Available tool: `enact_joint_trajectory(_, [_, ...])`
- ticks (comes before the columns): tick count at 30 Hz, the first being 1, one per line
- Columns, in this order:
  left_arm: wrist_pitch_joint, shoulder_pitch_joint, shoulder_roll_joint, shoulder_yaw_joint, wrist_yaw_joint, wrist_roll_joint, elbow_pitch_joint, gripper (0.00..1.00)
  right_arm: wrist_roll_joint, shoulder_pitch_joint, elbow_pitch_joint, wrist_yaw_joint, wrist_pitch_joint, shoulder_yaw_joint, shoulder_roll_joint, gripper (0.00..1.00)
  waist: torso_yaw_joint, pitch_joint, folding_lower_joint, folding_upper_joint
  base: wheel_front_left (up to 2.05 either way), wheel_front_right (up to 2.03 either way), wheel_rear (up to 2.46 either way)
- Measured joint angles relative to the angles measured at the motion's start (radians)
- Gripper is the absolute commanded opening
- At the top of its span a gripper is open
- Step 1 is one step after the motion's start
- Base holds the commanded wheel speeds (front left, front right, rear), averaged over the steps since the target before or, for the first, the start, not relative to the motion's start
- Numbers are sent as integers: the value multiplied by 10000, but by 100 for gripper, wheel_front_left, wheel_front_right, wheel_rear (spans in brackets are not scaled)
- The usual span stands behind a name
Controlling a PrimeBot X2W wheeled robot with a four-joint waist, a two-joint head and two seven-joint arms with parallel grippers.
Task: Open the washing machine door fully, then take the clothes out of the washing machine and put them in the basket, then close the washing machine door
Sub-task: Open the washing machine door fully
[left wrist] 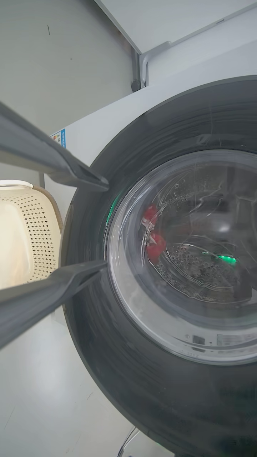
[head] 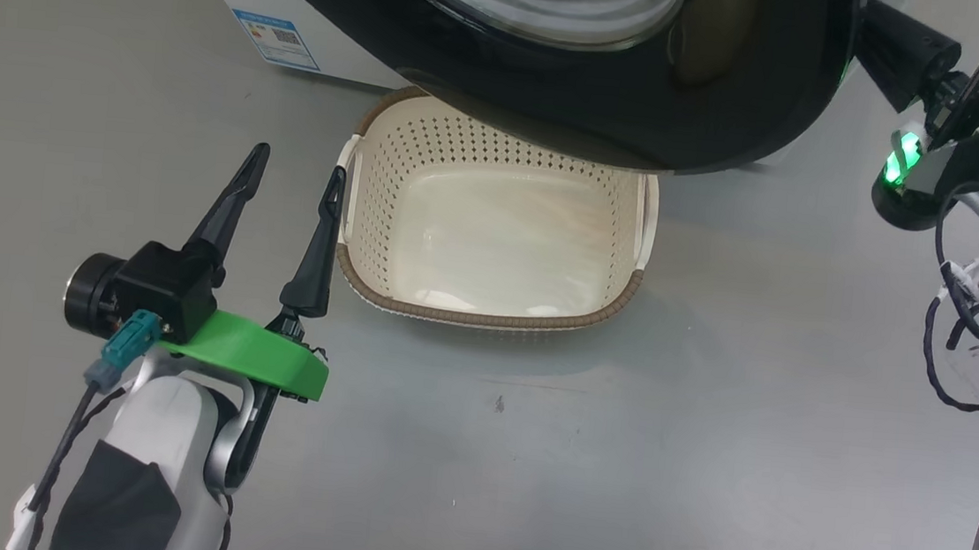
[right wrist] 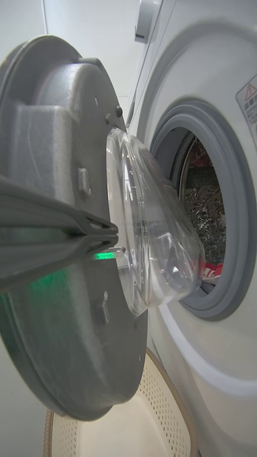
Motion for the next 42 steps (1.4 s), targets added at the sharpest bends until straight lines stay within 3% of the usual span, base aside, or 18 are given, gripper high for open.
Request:
enact_joint_trajectory(18, [0,848,-8,23,2,44,395,100,309,1848,-556,90,757,426,650,0,55,-1144,0,0,0,0,0])
enact_joint_trajectory(42, [0,1460,-10,-157,13,81,895,100,775,4129,-2437,173,1423,1641,1127,0,521,-2285,0,0,0,0,0])
